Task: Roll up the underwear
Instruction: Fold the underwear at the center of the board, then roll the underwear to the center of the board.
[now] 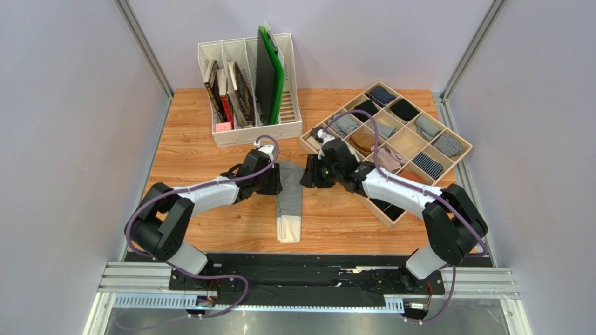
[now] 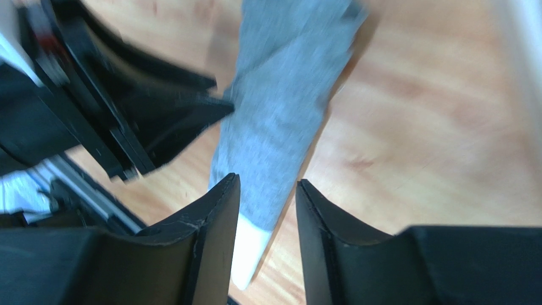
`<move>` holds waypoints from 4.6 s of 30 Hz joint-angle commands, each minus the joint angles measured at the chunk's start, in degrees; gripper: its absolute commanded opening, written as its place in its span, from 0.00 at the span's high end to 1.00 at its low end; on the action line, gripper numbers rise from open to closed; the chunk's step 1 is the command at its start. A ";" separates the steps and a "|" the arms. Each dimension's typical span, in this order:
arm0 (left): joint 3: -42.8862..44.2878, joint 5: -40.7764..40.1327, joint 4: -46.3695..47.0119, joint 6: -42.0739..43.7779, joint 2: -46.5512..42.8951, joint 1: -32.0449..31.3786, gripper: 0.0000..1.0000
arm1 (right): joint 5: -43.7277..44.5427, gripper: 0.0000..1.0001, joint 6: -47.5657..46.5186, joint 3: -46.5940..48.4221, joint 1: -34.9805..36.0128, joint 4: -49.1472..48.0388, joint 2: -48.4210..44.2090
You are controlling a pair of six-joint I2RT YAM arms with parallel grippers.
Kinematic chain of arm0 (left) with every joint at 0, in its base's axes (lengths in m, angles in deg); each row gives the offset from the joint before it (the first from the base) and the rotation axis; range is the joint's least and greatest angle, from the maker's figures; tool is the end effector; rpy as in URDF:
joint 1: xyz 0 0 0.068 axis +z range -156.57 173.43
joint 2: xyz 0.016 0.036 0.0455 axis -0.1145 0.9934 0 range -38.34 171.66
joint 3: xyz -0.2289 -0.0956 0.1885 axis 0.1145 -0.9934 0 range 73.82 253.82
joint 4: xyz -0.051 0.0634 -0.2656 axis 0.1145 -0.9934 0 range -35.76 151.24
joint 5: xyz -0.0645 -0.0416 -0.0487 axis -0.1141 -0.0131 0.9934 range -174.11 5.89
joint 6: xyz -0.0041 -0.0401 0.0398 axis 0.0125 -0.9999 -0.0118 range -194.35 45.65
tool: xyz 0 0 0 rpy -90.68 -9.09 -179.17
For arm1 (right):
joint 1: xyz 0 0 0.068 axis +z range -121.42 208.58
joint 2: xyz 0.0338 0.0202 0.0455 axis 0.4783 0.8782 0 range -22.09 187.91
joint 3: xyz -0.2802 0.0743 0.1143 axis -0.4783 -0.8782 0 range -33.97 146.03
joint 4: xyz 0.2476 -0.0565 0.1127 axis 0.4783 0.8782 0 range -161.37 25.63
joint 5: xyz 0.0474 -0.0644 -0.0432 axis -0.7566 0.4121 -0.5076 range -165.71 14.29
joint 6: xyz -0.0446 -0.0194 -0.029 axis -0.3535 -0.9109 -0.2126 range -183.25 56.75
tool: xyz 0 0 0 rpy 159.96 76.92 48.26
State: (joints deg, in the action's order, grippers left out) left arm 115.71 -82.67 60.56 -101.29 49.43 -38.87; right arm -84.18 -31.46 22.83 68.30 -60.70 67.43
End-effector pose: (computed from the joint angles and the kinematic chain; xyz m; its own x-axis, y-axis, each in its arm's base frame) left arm 0.2631 -0.1675 0.1881 -0.7957 -0.0329 -0.6048 0.2111 0.9209 -0.3277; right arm 0.2676 0.2301 0.2483 -0.8255 -0.0084 -0.5643 -0.3288 0.8198 0.4688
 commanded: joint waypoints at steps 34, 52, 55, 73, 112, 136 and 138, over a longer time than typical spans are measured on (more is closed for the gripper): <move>-16.14 11.31 9.30 -17.53 -9.37 -0.40 0.46 | 3.99 0.83 8.73 2.79 14.94 -1.54 14.37; -14.73 8.15 7.11 -17.10 -6.12 -2.51 1.00 | 6.53 0.75 4.34 2.28 14.94 2.50 7.28; -13.50 9.02 6.84 -15.08 -5.50 -1.64 1.00 | 7.76 0.63 2.14 -0.88 15.12 4.61 3.14; -4.01 21.33 6.05 -1.46 5.48 3.99 1.00 | 29.64 0.55 -8.32 -7.93 23.38 9.97 0.04; 8.21 34.78 -8.36 16.04 14.10 6.81 1.00 | 41.00 0.51 -39.34 -12.06 41.84 -16.56 11.91; 8.12 34.60 -8.63 16.30 14.19 6.81 1.00 | 34.75 0.89 -42.69 -8.37 40.17 -13.49 18.32; 8.21 34.52 -8.63 16.39 14.19 6.81 1.00 | 34.66 0.97 -42.51 -8.28 39.82 -13.14 18.50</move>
State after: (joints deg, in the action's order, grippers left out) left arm 123.41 -47.35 53.74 -87.45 62.52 -31.98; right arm -45.41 -75.99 15.18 109.48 -80.00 82.75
